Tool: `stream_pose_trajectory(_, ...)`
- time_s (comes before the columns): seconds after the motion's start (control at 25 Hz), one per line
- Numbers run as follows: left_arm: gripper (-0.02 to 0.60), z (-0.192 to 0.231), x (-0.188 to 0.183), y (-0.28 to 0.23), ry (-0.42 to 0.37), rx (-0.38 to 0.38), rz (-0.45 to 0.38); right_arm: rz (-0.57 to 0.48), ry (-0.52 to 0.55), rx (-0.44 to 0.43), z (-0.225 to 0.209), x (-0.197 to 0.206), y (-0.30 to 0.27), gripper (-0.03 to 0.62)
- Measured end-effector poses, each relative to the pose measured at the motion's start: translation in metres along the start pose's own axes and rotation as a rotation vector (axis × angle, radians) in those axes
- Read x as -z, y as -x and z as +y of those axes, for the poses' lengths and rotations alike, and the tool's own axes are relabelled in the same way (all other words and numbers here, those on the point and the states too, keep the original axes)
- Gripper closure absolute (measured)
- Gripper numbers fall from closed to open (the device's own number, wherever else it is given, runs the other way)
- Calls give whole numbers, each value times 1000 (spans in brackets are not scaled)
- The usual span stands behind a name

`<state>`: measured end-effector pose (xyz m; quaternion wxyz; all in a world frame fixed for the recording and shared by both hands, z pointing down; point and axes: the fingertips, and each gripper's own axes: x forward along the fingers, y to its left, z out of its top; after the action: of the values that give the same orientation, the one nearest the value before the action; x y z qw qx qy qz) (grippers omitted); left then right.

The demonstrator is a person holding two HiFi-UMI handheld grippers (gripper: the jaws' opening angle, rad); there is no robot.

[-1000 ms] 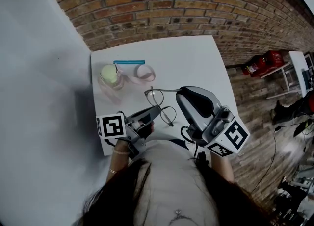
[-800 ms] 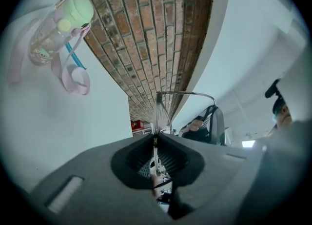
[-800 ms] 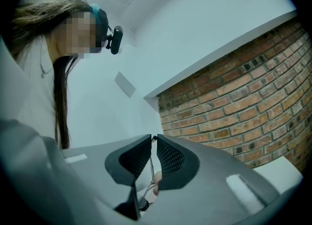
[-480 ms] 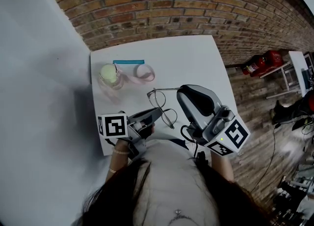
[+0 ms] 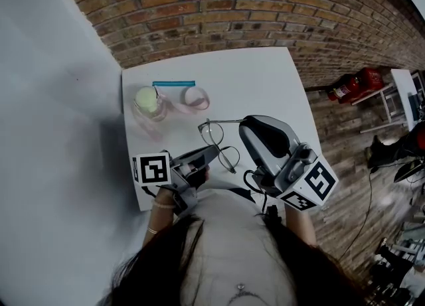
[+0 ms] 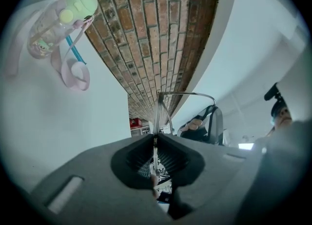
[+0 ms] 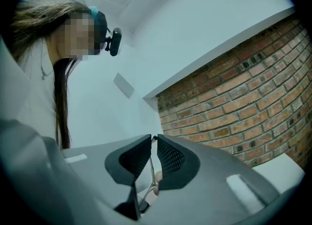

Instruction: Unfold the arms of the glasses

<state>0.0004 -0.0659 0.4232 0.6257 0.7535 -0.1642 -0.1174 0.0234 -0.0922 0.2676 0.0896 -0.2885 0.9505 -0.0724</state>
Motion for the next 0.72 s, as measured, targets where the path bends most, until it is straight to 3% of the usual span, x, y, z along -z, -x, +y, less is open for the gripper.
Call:
stream_pose_trajectory(0.12,560,-4,1,-2,62,34,-23,-5,-9,-4,-1,0,1,548)
stream_pose_trajectory(0.28,560,2,-3,1,9,12,-22,-3,-9,-1,-1,0,3,546)
stream_pose_trajectory(0.4,560,0,-6,2,49,30,-48,-2,-8,5,-2,1,3,549)
stream_pose_trajectory(0.72,560,-5,-11,5,66,43,-79,28,-1,17,-2,9,2,563)
